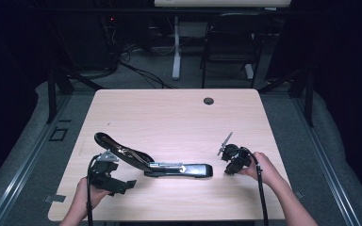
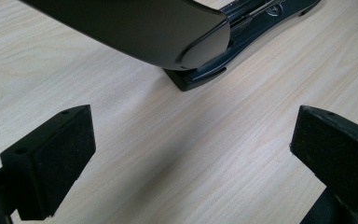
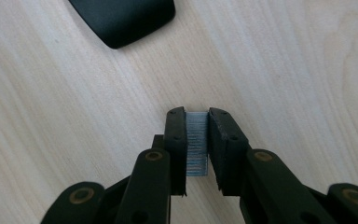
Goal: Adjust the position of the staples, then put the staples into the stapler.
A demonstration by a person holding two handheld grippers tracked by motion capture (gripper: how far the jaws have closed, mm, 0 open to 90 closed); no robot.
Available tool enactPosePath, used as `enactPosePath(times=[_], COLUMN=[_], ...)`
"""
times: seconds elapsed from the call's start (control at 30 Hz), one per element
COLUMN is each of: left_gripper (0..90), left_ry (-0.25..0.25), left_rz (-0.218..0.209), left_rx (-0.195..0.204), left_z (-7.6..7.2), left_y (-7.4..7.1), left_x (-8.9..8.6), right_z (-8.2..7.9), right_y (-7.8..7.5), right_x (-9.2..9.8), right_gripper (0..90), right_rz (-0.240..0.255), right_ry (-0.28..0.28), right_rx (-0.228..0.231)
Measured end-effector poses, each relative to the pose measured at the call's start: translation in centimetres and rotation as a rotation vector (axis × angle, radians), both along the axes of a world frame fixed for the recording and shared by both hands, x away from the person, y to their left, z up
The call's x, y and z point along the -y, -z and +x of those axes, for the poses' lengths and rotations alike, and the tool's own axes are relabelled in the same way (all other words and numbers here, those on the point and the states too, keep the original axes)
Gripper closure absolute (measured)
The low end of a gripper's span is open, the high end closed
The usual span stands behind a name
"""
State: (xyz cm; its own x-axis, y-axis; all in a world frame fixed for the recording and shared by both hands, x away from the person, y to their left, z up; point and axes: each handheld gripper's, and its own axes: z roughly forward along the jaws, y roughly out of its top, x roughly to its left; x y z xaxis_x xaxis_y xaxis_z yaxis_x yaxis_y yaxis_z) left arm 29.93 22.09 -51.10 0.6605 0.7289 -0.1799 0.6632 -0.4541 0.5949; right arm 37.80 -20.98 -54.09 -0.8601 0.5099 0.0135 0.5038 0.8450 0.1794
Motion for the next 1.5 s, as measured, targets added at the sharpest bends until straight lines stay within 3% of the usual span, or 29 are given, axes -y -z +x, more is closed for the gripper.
enactPosePath(times=[0.2,0.97,1.17,1.5], left_gripper=[0.2,0.2,0.2,0.2], left_ry=[0.002,-0.005,-0.022,-0.041], left_rz=[-0.001,-0.001,-0.018,-0.043], left_rx=[-0.001,0.001,0.002,0.002], left_z=[0.0,0.0,-0.1,0.2], left_y=[0.0,-0.1,-0.1,0.1], left_x=[0.0,-0.2,-0.5,-0.8], right_z=[0.0,0.1,0.3,-0.2], right_y=[-0.2,-0.8,-1.0,-1.8], right_x=[0.0,0.2,0.4,0.3], right_gripper=[77.9,77.9,77.9,77.9], right_rz=[0.031,0.035,0.069,0.118], right_ry=[0.035,0.078,0.096,0.101], right_rx=[0.002,0.036,0.037,0.092])
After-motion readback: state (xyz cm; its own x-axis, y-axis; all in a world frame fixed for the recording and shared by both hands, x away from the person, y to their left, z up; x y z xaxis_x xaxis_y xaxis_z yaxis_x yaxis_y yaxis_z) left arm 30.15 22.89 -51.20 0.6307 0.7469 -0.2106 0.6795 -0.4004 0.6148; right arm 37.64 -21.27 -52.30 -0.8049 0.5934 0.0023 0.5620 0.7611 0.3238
